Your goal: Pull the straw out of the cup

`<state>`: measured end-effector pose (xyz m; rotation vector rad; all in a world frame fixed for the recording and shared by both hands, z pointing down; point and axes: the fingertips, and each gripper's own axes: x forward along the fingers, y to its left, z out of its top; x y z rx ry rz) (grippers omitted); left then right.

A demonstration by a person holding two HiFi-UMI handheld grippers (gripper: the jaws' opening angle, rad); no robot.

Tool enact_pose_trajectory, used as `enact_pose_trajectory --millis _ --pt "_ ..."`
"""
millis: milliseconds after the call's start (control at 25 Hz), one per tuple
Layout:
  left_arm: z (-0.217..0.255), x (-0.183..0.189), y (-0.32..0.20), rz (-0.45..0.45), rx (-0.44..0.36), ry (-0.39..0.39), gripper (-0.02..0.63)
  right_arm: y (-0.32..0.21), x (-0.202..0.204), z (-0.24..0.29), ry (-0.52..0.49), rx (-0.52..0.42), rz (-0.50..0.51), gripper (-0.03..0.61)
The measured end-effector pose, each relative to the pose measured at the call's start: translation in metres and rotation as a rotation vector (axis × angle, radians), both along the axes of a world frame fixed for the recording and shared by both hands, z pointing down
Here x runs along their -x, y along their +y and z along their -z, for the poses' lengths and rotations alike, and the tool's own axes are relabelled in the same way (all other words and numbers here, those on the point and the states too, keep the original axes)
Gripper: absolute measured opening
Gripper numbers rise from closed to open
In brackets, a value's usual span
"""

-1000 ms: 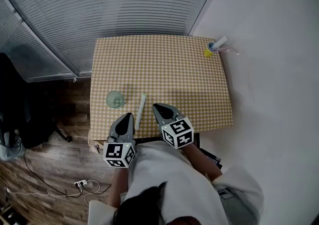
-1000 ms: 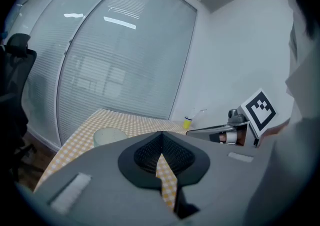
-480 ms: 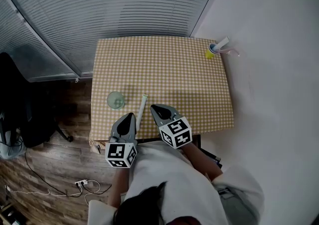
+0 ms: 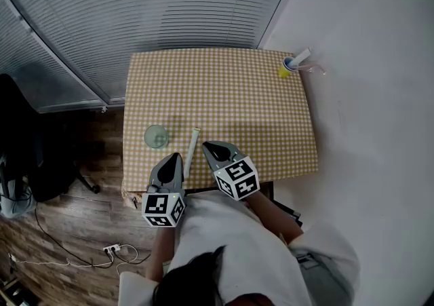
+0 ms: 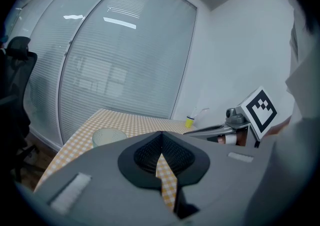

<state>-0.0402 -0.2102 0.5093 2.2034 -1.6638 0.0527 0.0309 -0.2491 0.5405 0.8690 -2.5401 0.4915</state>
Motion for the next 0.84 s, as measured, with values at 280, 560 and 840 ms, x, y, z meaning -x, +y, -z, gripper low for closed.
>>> enact_pose_trajectory --millis 280,560,840 --pt "-0.002 0.001 0.000 -0.003 0.009 0.001 0.012 0.000 0.003 0.000 0.005 0.004 0.005 0.006" --pt "-0.006 0.002 0.004 0.003 0.022 0.009 0.012 0.002 0.005 -0.001 0.003 0.010 0.013 0.006" --pt "-0.008 -0.002 0.012 -0.024 0.022 0.005 0.012 0.009 0.006 -0.001 0.000 0.010 0.004 0.006"
